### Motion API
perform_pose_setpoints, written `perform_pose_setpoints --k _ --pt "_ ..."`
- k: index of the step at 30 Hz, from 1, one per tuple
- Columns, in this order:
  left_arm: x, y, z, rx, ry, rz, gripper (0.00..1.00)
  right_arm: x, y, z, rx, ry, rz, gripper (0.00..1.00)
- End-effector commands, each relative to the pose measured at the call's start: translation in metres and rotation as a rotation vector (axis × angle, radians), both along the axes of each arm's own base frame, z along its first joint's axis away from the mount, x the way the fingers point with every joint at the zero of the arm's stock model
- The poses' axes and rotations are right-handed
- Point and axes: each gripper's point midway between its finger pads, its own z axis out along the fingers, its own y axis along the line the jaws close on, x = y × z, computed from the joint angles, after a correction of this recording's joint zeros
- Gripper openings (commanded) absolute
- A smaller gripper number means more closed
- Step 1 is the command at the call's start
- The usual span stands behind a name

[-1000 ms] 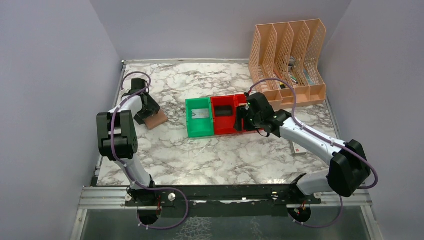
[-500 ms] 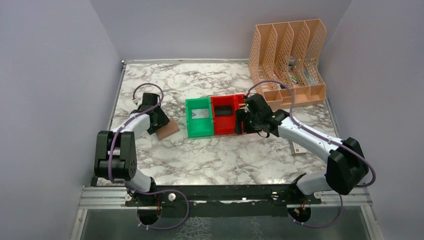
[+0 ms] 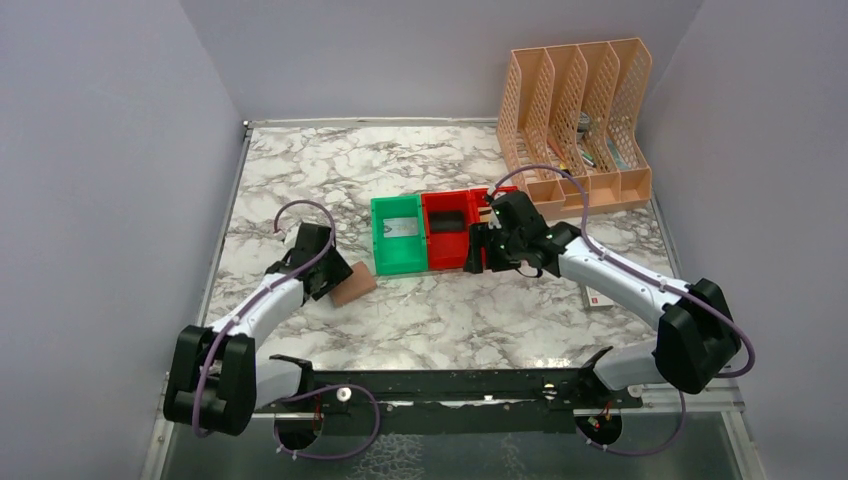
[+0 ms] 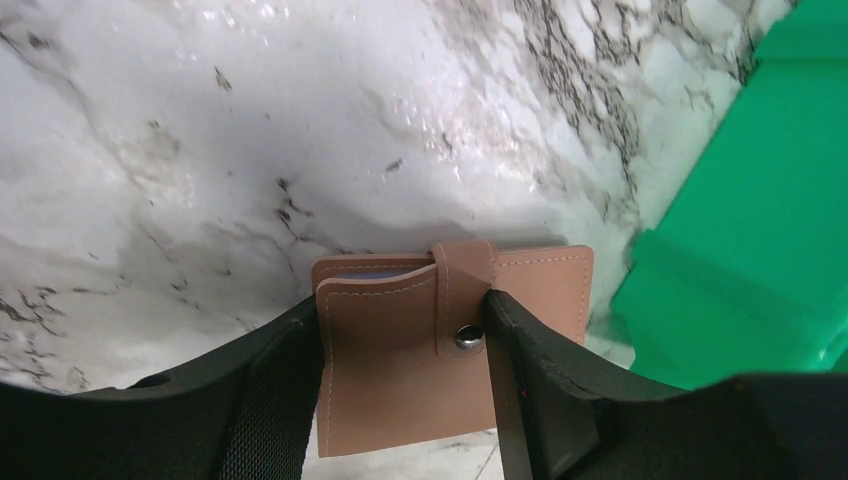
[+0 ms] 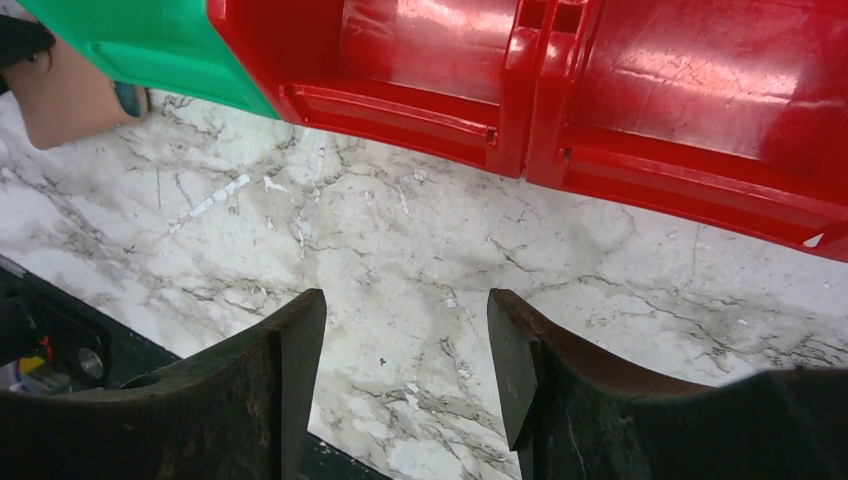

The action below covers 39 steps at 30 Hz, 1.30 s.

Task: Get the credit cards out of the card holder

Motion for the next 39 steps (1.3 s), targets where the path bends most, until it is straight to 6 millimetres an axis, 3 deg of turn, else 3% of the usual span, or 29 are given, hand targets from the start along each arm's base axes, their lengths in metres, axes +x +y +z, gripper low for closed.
perform_pose_setpoints --k 1,7,12,19,24,28,33,36,39 --pt "-0.078 -0.015 -0.033 -0.076 0.232 0.018 0.58 -0.009 0.014 0.012 0.094 -0.001 0.04 0.61" --pt "-0.107 -0.027 -0.036 -0.104 0.249 0.025 0.59 -0.015 0.019 0.01 0.126 0.03 0.06 0.61" --pt "-0.12 -0.029 -0.035 -0.1 0.257 0.022 0.59 -0.019 0.025 0.011 0.16 0.043 0.085 0.61" --pt "-0.132 -0.056 -0.029 -0.085 0.246 -0.115 0.59 -0.021 0.026 0.017 0.236 0.005 0.038 0.61" --pt "-0.138 -0.089 -0.022 0.023 0.195 -0.282 0.61 -0.027 0.028 0.016 0.286 0.012 0.031 0.61" --pt "-0.133 -0.132 -0.006 0.125 0.099 -0.459 0.67 -0.035 0.023 0.005 0.291 0.033 0.017 0.61" --pt "-0.124 -0.192 0.01 0.263 -0.006 -0.666 0.75 -0.044 -0.005 -0.014 0.256 0.055 -0.16 0.6" --pt "-0.119 -0.21 0.016 0.284 -0.03 -0.687 0.83 -0.053 -0.01 -0.014 0.302 0.03 -0.159 0.6" --pt "-0.115 -0.208 0.027 0.267 -0.072 -0.662 0.89 -0.062 -0.014 -0.016 0.326 0.027 -0.158 0.6"
